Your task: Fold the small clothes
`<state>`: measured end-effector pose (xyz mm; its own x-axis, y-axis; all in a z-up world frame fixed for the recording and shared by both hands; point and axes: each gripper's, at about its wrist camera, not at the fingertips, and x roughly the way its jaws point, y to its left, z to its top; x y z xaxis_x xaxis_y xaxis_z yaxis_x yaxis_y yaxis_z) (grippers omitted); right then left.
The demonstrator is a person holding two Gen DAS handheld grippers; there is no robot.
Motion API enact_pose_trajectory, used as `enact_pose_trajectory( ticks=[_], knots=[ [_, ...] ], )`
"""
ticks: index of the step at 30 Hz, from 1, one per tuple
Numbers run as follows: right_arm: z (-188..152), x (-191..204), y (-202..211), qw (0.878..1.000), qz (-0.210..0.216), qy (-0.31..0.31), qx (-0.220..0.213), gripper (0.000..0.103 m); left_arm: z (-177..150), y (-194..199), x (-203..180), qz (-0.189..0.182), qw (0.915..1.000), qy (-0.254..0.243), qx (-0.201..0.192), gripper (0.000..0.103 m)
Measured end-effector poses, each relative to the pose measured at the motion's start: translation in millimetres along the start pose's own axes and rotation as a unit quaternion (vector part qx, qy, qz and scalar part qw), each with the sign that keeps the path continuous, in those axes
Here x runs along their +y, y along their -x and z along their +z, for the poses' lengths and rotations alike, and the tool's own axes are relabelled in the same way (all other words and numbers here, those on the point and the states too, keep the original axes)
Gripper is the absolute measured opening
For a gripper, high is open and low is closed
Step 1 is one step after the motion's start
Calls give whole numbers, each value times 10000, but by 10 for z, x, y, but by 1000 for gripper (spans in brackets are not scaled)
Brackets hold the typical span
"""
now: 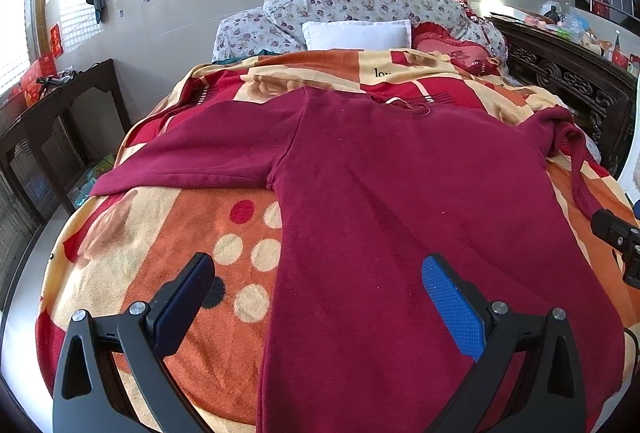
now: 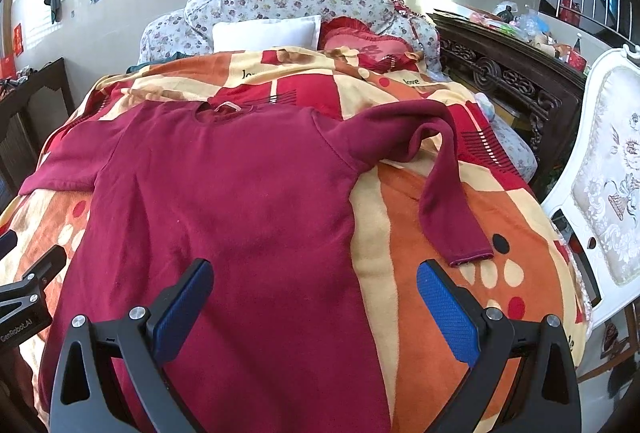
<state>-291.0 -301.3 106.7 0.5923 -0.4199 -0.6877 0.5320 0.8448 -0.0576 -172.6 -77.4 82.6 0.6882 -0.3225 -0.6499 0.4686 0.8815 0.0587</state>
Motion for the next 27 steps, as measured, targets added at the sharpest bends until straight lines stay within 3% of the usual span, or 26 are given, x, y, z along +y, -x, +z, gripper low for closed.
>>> enact_pose_trajectory(
  ticks=[27],
  knots=[
    [84, 126, -103, 9999, 86, 35, 44, 103, 51, -16, -98, -80, 10000, 15, 22, 103]
  ],
)
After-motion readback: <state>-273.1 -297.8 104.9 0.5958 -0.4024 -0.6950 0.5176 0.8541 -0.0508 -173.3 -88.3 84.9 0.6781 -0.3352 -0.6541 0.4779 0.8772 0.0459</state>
